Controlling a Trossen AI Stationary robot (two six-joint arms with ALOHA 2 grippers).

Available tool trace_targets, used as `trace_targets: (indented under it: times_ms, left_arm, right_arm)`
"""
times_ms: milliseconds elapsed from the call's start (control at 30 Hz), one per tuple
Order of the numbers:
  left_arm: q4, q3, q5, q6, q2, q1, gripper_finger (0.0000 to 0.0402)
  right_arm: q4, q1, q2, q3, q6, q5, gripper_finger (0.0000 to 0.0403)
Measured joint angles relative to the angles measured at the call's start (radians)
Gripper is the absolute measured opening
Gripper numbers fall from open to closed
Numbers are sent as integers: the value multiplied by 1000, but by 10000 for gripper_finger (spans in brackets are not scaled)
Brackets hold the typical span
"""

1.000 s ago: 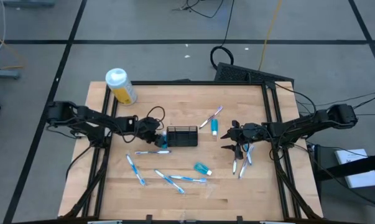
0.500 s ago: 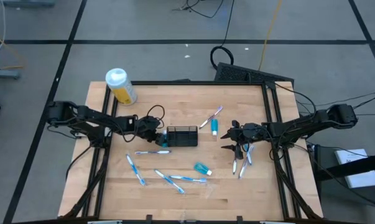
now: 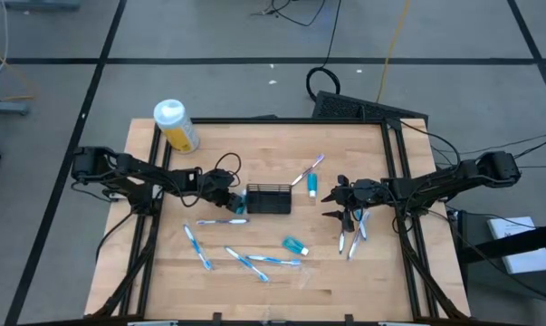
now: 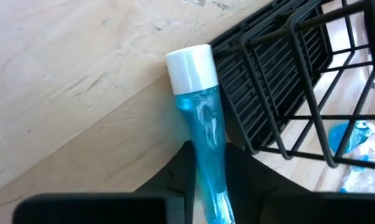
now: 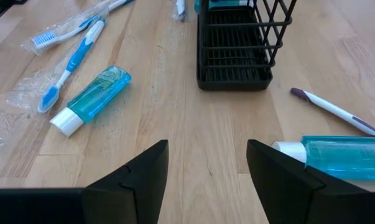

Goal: Pick & Place toothbrushing station
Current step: Put the blue mouthwash into the wire organizer

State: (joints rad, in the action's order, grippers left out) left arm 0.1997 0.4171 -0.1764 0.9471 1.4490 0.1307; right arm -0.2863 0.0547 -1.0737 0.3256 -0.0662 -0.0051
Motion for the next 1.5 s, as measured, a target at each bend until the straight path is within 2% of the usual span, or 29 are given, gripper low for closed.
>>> trace_targets:
  times_ms: [400, 800, 1167, 1333, 1500]
  left_arm:
    - [-32, 1, 13, -80, -5, -1, 62]
    - [-171, -4, 202, -192, -175, 16, 62]
    - [0, -2, 404, -422, -350, -3, 62]
    - [136, -2, 469, -557, -358, -37, 62]
    - [278, -2, 473, -707, -335, -78, 62]
  right_arm:
    - [0, 0, 0, 0, -3, 0, 208]
    - [-2, 0, 0, 0, -3, 0, 208]
    - [-54, 0, 0, 0, 29, 6, 208]
    - [-93, 0, 0, 0, 53, 8, 208]
    - [-181, -3, 0, 0, 91, 9, 208]
